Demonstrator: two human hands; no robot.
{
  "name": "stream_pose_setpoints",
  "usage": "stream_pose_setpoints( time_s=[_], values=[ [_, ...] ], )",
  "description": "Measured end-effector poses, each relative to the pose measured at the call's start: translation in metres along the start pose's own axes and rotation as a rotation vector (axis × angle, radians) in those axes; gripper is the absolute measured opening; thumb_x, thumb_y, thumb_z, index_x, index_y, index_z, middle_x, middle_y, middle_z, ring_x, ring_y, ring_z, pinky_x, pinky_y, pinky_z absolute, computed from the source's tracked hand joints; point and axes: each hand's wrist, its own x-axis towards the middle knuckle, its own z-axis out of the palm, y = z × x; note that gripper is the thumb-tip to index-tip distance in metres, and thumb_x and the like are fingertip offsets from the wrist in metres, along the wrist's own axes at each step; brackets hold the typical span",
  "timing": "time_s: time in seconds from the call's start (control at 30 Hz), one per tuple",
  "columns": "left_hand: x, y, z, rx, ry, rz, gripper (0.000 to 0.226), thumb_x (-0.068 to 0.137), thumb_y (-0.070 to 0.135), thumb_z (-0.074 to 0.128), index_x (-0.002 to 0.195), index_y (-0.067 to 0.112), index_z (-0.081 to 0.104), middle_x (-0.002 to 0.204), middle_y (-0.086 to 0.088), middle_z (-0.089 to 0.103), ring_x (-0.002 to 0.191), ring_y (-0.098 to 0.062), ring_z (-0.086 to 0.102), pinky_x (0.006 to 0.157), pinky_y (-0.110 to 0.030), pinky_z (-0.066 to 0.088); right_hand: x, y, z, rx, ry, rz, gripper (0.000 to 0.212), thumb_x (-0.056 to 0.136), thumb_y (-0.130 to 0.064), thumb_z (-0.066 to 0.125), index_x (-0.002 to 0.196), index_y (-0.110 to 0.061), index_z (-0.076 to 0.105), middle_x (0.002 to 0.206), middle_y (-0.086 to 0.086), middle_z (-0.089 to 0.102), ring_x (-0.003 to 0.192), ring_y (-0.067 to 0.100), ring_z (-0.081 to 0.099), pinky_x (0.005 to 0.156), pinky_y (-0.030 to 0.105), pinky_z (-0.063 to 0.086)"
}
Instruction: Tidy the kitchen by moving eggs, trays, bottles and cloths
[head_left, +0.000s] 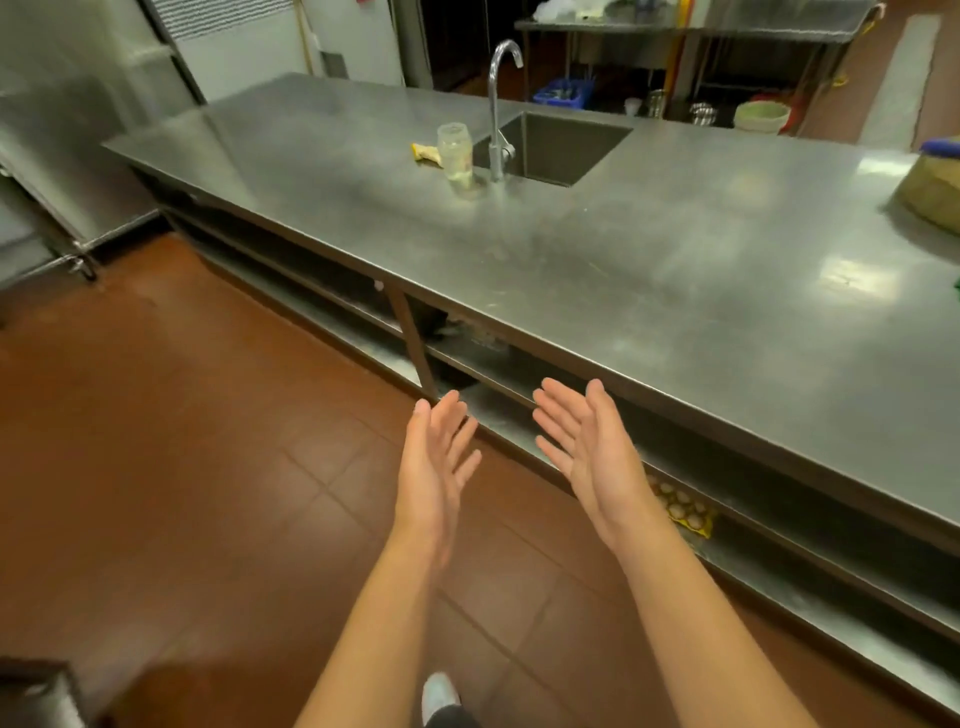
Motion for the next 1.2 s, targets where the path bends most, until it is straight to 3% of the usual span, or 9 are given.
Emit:
stream_pose_setpoints(
  time_s=[0.13, 0.3, 0.47, 0.67, 0.8, 0.97, 1.2],
  values=[
    [-0.013, 0.048, -0.052, -0.019, 0.074, 0.134, 0.062, 0.101, 0.061, 0.026, 0.148, 0.026, 0.046, 0.148, 0.007, 0.053, 0.135, -0.010, 0.051, 0.118, -0.045, 0.035, -0.006, -0.015, 0.067, -0.008, -0.116, -0.006, 0.061, 0.097, -0.060, 0.027, 0.142, -0.026, 0.050, 0.145, -0.005, 0.053, 0.134, 0.012, 0.049, 0.117, 0.039, 0.035],
    [-0.019, 0.105, -0.131, -0.064, 0.128, 0.245, 0.063, 0.101, 0.061, 0.024, 0.148, 0.025, 0.046, 0.149, 0.005, 0.051, 0.135, -0.011, 0.050, 0.118, -0.045, 0.033, -0.009, -0.022, 0.168, -0.033, -0.248, -0.037, 0.076, 0.082, -0.068, 0.034, 0.142, -0.025, 0.050, 0.145, -0.004, 0.054, 0.133, 0.013, 0.050, 0.116, 0.042, 0.036],
    [-0.027, 0.156, -0.256, -0.212, 0.210, 0.285, 0.065, 0.102, 0.060, 0.021, 0.148, 0.021, 0.046, 0.151, 0.000, 0.050, 0.135, -0.017, 0.051, 0.120, -0.048, 0.030, -0.001, -0.004, 0.285, -0.036, -0.359, -0.020, 0.059, 0.099, -0.059, 0.028, 0.140, -0.024, 0.052, 0.142, -0.003, 0.056, 0.131, 0.013, 0.053, 0.116, 0.042, 0.037],
    [-0.040, 0.189, -0.391, -0.130, 0.413, 0.322, 0.061, 0.103, 0.059, 0.021, 0.149, 0.026, 0.045, 0.153, 0.004, 0.047, 0.137, -0.012, 0.048, 0.121, -0.046, 0.029, 0.000, 0.034, 0.424, -0.122, -0.472, 0.021, 0.060, 0.100, -0.059, 0.026, 0.139, -0.024, 0.053, 0.142, -0.004, 0.057, 0.129, 0.012, 0.054, 0.114, 0.039, 0.038],
    [-0.050, 0.197, -0.444, -0.112, 0.533, 0.354, 0.060, 0.102, 0.060, 0.022, 0.148, 0.030, 0.045, 0.155, 0.007, 0.044, 0.138, -0.009, 0.045, 0.121, -0.042, 0.029, 0.003, 0.058, 0.498, -0.240, -0.576, -0.009, 0.062, 0.097, -0.064, 0.024, 0.139, -0.030, 0.054, 0.143, -0.009, 0.055, 0.131, 0.010, 0.052, 0.115, 0.038, 0.036],
    [-0.049, 0.203, -0.496, -0.108, 0.688, 0.363, 0.059, 0.103, 0.059, 0.021, 0.150, 0.031, 0.043, 0.156, 0.010, 0.043, 0.139, -0.005, 0.043, 0.121, -0.040, 0.028, 0.020, 0.085, 0.569, -0.303, -0.727, 0.008, 0.060, 0.097, -0.065, 0.022, 0.138, -0.034, 0.054, 0.142, -0.013, 0.055, 0.131, 0.008, 0.052, 0.108, 0.028, 0.040],
    [0.005, 0.220, -0.535, -0.080, 0.841, 0.398, 0.060, 0.102, 0.060, 0.020, 0.151, 0.031, 0.041, 0.156, 0.013, 0.042, 0.139, -0.003, 0.042, 0.121, -0.038, 0.029, 0.091, 0.103, 0.641, -0.273, -0.897, 0.006, 0.057, 0.097, -0.066, 0.026, 0.135, -0.037, 0.057, 0.132, -0.021, 0.061, 0.124, 0.001, 0.056, 0.098, 0.022, 0.043]
  ],
)
